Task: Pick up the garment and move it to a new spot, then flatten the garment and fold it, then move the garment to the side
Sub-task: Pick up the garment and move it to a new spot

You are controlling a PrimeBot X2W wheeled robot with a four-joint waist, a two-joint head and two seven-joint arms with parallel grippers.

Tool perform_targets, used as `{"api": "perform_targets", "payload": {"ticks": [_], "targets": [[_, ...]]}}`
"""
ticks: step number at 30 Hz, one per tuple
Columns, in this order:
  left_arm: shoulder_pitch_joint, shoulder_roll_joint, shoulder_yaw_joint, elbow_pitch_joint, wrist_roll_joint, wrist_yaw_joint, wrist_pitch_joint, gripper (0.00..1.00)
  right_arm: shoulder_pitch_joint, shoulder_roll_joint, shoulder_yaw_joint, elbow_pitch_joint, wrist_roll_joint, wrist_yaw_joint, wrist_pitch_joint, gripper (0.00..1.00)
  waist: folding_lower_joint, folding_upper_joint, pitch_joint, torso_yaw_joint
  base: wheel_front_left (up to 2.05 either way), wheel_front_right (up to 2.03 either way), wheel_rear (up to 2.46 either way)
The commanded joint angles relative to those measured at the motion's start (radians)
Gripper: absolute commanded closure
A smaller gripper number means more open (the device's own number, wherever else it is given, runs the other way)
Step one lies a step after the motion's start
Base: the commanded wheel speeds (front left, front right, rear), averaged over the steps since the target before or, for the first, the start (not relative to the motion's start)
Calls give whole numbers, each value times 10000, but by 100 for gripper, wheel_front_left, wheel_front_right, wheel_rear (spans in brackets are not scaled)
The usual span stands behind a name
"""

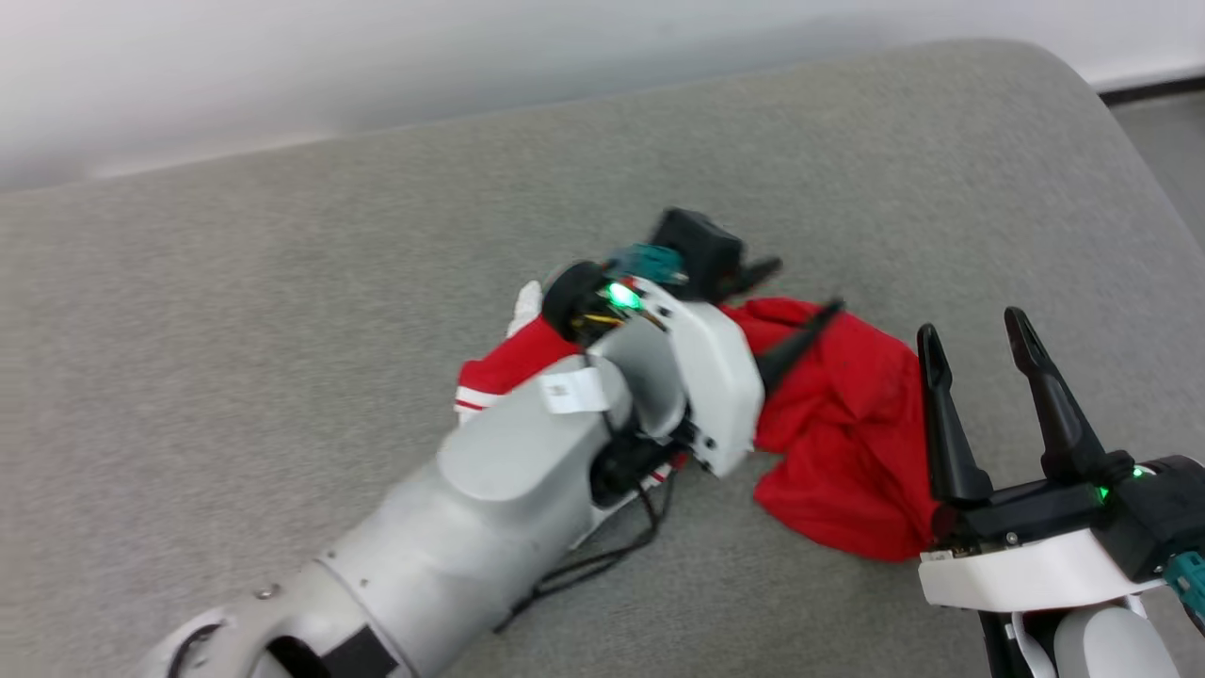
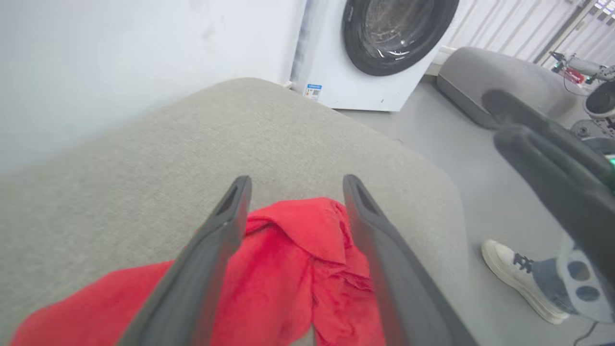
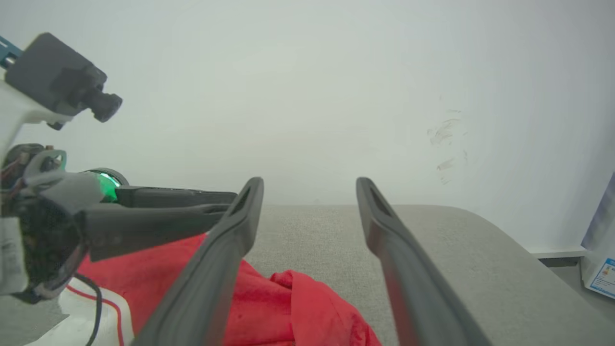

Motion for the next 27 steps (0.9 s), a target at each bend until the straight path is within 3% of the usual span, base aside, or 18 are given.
{"api": "perform_targets", "payload": {"ticks": [1, 6, 10, 17, 21, 27], "targets": [[-83, 200, 147, 127, 75, 62, -317, 0, 97, 15, -42, 14, -110, -3, -21, 0, 1, 0, -381, 443, 0, 0, 0], [89, 1093, 703, 433, 575, 476, -2053, 0, 290, 15, -325, 39, -347, -3, -21, 0, 1, 0, -925, 1156, 0, 0, 0], [649, 2143, 1484, 19, 1028, 1091, -2475, 0, 449, 15, -512, 70, -476, -3, -21, 0, 1, 0, -1300, 1597, 0, 0, 0], [3345, 3653, 4253, -3190, 2491, 2200, -2494, 0, 667, 15, -676, 64, -571, -5, -21, 0, 1, 0, -1630, 2011, 0, 0, 0], [5439, 3830, 5489, -4746, 3104, 2511, -2496, 0, 767, 15, -764, -7, -504, -5, -21, 0, 1, 0, -1716, 2071, 0, 0, 0], [7815, 3176, 6332, -6175, 3968, 2495, -2498, 0, 949, 15, -868, -37, -429, -3, -21, 0, 1, 0, -1759, 2110, 0, 0, 0]]}}
